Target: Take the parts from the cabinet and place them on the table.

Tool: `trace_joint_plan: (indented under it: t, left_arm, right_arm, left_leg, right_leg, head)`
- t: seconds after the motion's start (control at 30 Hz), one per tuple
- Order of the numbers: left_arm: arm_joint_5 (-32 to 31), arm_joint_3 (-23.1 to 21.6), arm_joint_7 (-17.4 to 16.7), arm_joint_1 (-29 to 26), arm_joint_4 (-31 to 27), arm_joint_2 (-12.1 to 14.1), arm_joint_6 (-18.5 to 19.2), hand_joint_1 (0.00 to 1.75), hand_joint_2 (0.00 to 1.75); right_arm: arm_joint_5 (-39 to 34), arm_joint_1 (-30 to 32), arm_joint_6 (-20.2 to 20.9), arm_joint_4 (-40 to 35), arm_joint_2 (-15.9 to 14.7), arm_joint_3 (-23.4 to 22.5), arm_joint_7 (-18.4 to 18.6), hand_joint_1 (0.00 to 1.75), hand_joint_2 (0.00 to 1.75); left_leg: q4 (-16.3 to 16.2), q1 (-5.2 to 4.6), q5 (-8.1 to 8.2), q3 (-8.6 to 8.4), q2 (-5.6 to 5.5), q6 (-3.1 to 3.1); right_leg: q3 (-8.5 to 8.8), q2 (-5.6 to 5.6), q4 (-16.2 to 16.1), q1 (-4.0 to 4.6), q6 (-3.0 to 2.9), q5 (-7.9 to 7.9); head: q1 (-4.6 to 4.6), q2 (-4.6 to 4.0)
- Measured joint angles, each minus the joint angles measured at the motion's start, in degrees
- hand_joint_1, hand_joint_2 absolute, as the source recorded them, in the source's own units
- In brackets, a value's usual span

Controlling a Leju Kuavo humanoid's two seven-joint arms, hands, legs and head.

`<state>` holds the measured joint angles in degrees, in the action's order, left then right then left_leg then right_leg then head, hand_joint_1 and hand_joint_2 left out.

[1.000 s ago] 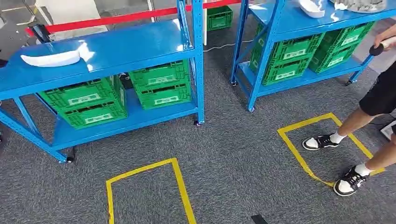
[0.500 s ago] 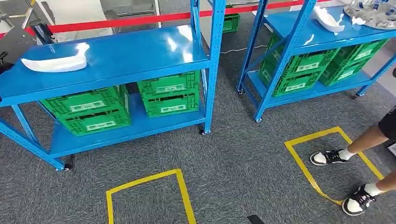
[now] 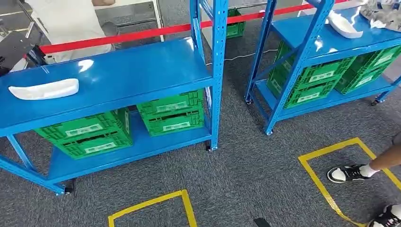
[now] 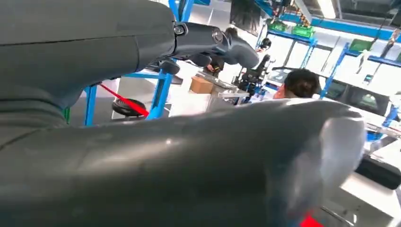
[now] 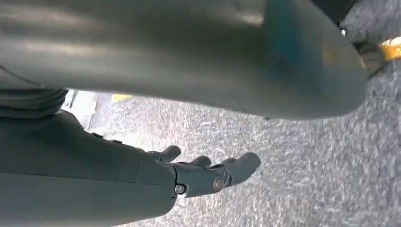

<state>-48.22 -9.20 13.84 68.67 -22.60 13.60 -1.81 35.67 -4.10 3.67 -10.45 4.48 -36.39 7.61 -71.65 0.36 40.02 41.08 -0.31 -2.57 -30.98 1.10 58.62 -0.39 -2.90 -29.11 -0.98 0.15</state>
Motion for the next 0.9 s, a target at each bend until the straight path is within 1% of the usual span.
trace_joint_plan:
  t: [0.03, 0.07, 0.1, 0.13, 0.17, 0.2, 0.23, 0.27, 0.3, 0.33, 0.37, 0.4, 0.43, 0.47, 0.5, 0.53, 0.57, 0.6, 0.63, 0.67, 0.7, 0.73, 0.77, 0.8, 0.83, 0.87, 0.9]
  left_arm:
    - [0.0, -0.1, 0.1, 0.0, 0.1, 0.2, 0.0, 0.00, 0.00]
    - [0.0, -0.2, 0.0, -0.1, 0.3, 0.5, 0.0, 0.00, 0.00]
    - [0.0, -0.3, -0.1, -0.6, 0.8, 0.8, 0.0, 0.00, 0.00]
    - [0.0, -0.4, 0.0, -0.7, 1.0, 1.4, -0.1, 0.00, 0.00]
    - [0.0, -0.6, -0.3, -1.0, 0.9, 1.4, 0.0, 0.00, 0.00]
    - [0.1, -0.7, -0.3, -1.3, 0.7, 1.6, 0.0, 0.00, 0.00]
    - [0.1, -0.7, -0.4, -1.0, 0.5, 1.9, 0.0, 0.00, 0.00]
    - [0.2, -0.8, -0.4, -0.9, 0.3, 1.8, 0.0, 0.00, 0.00]
    - [0.4, -0.8, -0.4, -0.9, 0.3, 2.0, 0.0, 0.00, 0.00]
    - [0.6, -0.8, -0.5, -0.9, 0.3, 2.4, 0.0, 0.00, 0.00]
    - [0.8, -0.9, -0.6, -1.1, 0.4, 2.6, 0.0, 0.00, 0.00]
    - [0.9, -0.9, -0.7, -1.4, 0.4, 2.8, 0.0, 0.00, 0.00]
    - [0.9, -0.9, -0.7, -1.8, 0.4, 2.8, 0.0, 0.00, 0.00]
    - [1.1, -0.9, -0.8, -2.2, 0.5, 2.8, 0.0, 0.00, 0.00]
    - [1.2, -0.9, -0.9, -2.5, 0.5, 3.1, 0.0, 0.00, 0.00]
    - [1.3, -0.9, -1.0, -2.7, 0.5, 3.3, 0.0, 0.00, 0.00]
    - [1.4, -0.9, -1.0, -2.9, 0.5, 3.4, 0.0, 0.00, 0.00]
    - [1.6, -0.9, -1.0, -3.1, 0.7, 3.6, 0.1, 0.00, 0.00]
    - [1.8, -1.0, -1.0, -3.3, 1.3, 3.6, 0.2, 0.00, 0.00]
    - [2.0, -1.0, -1.0, -3.5, 1.3, 4.0, 0.6, 0.00, 0.00]
    - [2.1, -1.2, -1.0, -4.3, 0.9, 4.0, 0.7, 0.00, 0.00]
    - [2.1, -1.2, -1.1, -4.2, 0.9, 4.2, 0.6, 0.00, 0.00]
    - [2.1, -1.3, -1.2, -3.9, 0.7, 5.0, 0.5, 0.00, 0.00]
    - [2.1, -1.3, -1.3, -3.9, 0.7, 5.2, 0.4, 0.00, 0.00]
    - [2.1, -1.3, -1.3, -3.7, 0.7, 5.3, 0.2, 0.00, 0.00]
    - [2.1, -1.4, -1.3, -3.7, 0.7, 5.4, 0.1, 0.00, 0.00]
    - [2.1, -1.4, -1.4, -4.0, 0.8, 5.6, 0.1, 0.00, 0.00]
  right_arm:
    - [0.0, 0.0, 0.0, 0.0, 0.0, 0.0, 0.0, 0.00, 0.00]
    - [0.0, 0.0, 0.0, 0.0, 0.0, 0.0, 0.0, 0.00, 0.00]
    - [0.0, 0.4, 0.0, 0.1, 0.0, -0.1, 0.0, 0.00, 0.00]
    - [0.0, 0.1, 0.0, 0.2, 0.0, -0.1, 0.0, 0.00, 0.00]
    - [0.1, -0.1, 0.0, 0.2, 0.0, -0.1, 0.2, 0.00, 0.00]
    - [0.2, 0.0, 0.0, 0.2, 0.0, -0.1, -0.1, 0.00, 0.00]
    - [0.2, 0.1, 0.0, 0.2, -0.1, -0.1, 0.0, 0.00, 0.00]
    - [0.3, 0.0, 0.0, 0.2, -0.3, -0.1, 0.0, 0.00, 0.00]
    - [0.3, -0.1, 0.0, 0.2, -0.4, -0.1, 0.0, 0.00, 0.00]
    - [0.3, -0.2, 0.0, 0.2, -0.4, -0.1, 0.0, 0.00, 0.00]
    - [0.3, -0.2, 0.0, 0.2, -0.4, -0.1, 0.0, 0.00, 0.00]
    - [0.4, -0.2, 0.1, 0.2, -0.3, -0.1, 0.0, 0.00, 0.00]
    - [0.5, -0.1, 0.0, 0.2, -0.3, -0.1, 0.1, 0.00, 0.00]
    - [0.5, 0.1, 0.1, 0.2, -0.3, -0.1, 0.1, 0.00, 0.00]
    - [0.5, 0.2, 0.1, 0.2, -0.3, -0.1, 0.0, 0.00, 0.00]
    - [0.5, 0.3, 0.1, 0.2, -0.3, -0.1, 0.0, 0.00, 0.00]
    - [0.6, 0.3, 0.1, 0.2, -0.4, -0.1, 0.0, 0.00, 0.00]
    - [0.8, 0.4, 0.1, 0.2, -0.5, -0.2, 0.0, 0.00, 0.00]
    - [0.8, 0.8, 0.2, 0.3, -0.7, -0.2, 0.0, 0.00, 0.00]
    - [0.9, 0.6, 0.2, 0.3, -0.7, -0.2, 0.0, 0.00, 0.00]
    - [0.9, 0.8, 0.3, 0.3, -0.7, -0.2, 0.1, 0.00, 0.00]
    - [0.9, 0.8, 0.2, 0.3, -0.7, -0.2, 0.0, 0.00, 0.00]
    - [0.9, 0.7, 0.2, 0.3, -0.6, -0.2, 0.0, 0.00, 0.00]
    - [1.0, 0.7, 0.2, 0.3, -0.6, -0.2, 0.0, 0.00, 0.00]
    - [1.0, 0.7, 0.2, 0.3, -0.6, -0.4, 0.0, 0.00, 0.00]
    - [1.0, 0.4, 0.2, 0.3, -0.6, -0.5, 0.0, 0.00, 0.00]
    - [1.0, 0.2, 0.2, 0.3, -0.6, -0.5, 0.0, 0.00, 0.00]
  left_leg:
    - [2.9, 0.02, -2.28, -0.03, 0.05, -0.13]
    - [7.7, 0.05, -9.34, -0.15, 0.27, 0.04]
    - [12.0, 0.10, -18.58, 0.03, 0.62, 0.23]
    - [13.1, -0.04, -20.22, 0.57, 0.88, 0.56]
    - [13.0, -0.49, -19.38, -0.45, 0.55, 0.90]
    - [13.2, -0.08, -18.89, -0.68, 0.51, 1.39]
    - [13.1, -0.01, -18.65, -1.32, 0.44, 1.82]
    - [13.4, 0.34, -18.29, -2.26, 0.26, 2.17]
    - [13.5, 0.31, -17.57, -3.23, 0.17, 2.47]
    - [13.5, 0.28, -16.97, -3.89, 0.21, 2.70]
    - [13.5, 0.22, -16.26, -4.60, 0.18, 2.74]
    - [13.5, 0.17, -15.51, -5.34, 0.13, 2.85]
    - [13.5, 0.10, -14.68, -6.29, 0.03, 2.94]
    - [13.5, -0.01, -13.80, -7.40, -0.14, 2.95]
    - [13.5, -0.16, -12.92, -8.58, -0.22, 2.88]
    - [13.5, -0.38, -11.95, -9.94, -0.18, 2.82]
    - [13.6, -0.51, -11.06, -11.13, -0.08, 2.84]
    - [13.8, -0.40, -10.31, -11.34, 0.10, 2.93]
    - [13.4, -0.77, -9.57, -12.73, -0.43, 2.45]
    - [13.6, -0.78, -8.43, -13.10, -0.70, 2.19]
    - [13.0, -0.91, -8.99, -14.45, -0.65, 2.05]
    - [12.3, -0.97, -9.64, -14.37, -0.86, 1.59]
    - [12.2, -1.24, -8.90, -14.76, -0.93, 1.37]
    - [10.8, -1.13, -8.12, -14.94, -0.72, 1.01]
    - [8.1, -1.00, -7.08, -13.46, -0.43, 0.68]
    - [4.5, -0.82, -5.60, -11.04, -0.33, 0.43]
    - [1.1, -0.67, -3.65, -8.47, -0.27, 0.12]
  right_leg:
    - [1.18, 0.04, 0.0, -0.08, 0.17, -0.88]
    - [2.57, 0.08, 0.0, -0.14, 0.48, -2.09]
    - [2.64, 0.24, 0.0, -0.10, 0.79, -3.02]
    - [3.67, 0.46, 0.4, 0.02, 1.14, -3.90]
    - [4.02, 0.35, -0.4, 0.02, 1.72, -4.98]
    - [5.18, 0.27, 0.0, 0.17, 2.13, -4.40]
    - [5.14, 0.29, 0.0, 0.30, 2.24, -3.92]
    - [4.48, 0.16, 1.6, 0.25, 2.42, -3.69]
    - [2.78, -0.26, 5.3, 0.24, 2.79, -2.55]
    - [-0.02, -0.49, 9.4, 0.18, 3.02, -2.69]
    - [-3.26, -0.65, 13.5, 0.17, 3.19, -4.20]
    - [-5.91, -0.73, 16.0, 0.19, 3.24, -6.79]
    - [-8.03, -0.74, 17.1, 0.22, 3.17, -9.65]
    - [-9.33, -0.74, 16.4, 0.36, 2.95, -11.17]
    - [-9.79, -0.73, 14.3, 0.57, 2.64, -10.71]
    - [-9.60, -0.73, 10.7, 0.81, 2.08, -8.11]
    - [-9.10, -0.73, 6.5, 1.16, 1.26, -3.44]
    - [-8.67, -0.76, 1.9, 1.78, 0.14, 3.87]
    - [-9.64, 0.20, 1.6, 2.74, -0.28, 4.72]
    - [-9.08, 1.09, 1.0, 2.91, -0.65, 3.20]
    - [-7.87, 1.35, 0.4, 2.62, -0.74, 3.33]
    - [-7.26, 1.25, 0.0, 2.60, -0.85, 3.54]
    - [-5.78, 0.88, -0.3, 2.25, -0.99, 5.00]
    - [-4.98, 0.45, -0.4, 2.06, -1.25, 5.56]
    - [-4.56, 0.33, -0.4, 2.01, -1.57, 5.31]
    - [-4.33, 0.21, -0.4, 1.93, -1.76, 5.16]
    - [-4.26, 0.16, -0.4, 1.82, -1.75, 4.87]
  head:
    - [0.00, 0.00]
    - [0.00, 0.00]
    - [-0.11, 0.00]
    - [-0.09, 0.00]
    - [-0.11, 0.00]
    - [-0.20, 0.00]
    - [-0.04, 0.00]
    - [0.13, 0.00]
    - [0.15, 0.00]
    - [0.22, 0.00]
    - [0.20, 0.00]
    - [0.20, 0.00]
    - [0.24, 0.00]
    - [0.28, 0.00]
    - [0.31, 0.00]
    - [0.31, 0.00]
    - [0.31, 0.00]
    - [0.28, 0.00]
    - [0.20, 0.00]
    - [0.66, 0.00]
    - [0.59, 0.00]
    - [0.66, 0.00]
    - [0.68, 0.00]
    - [0.52, 0.00]
    - [0.04, 0.00]
    - [0.20, 0.00]
    - [0.13, 0.00]
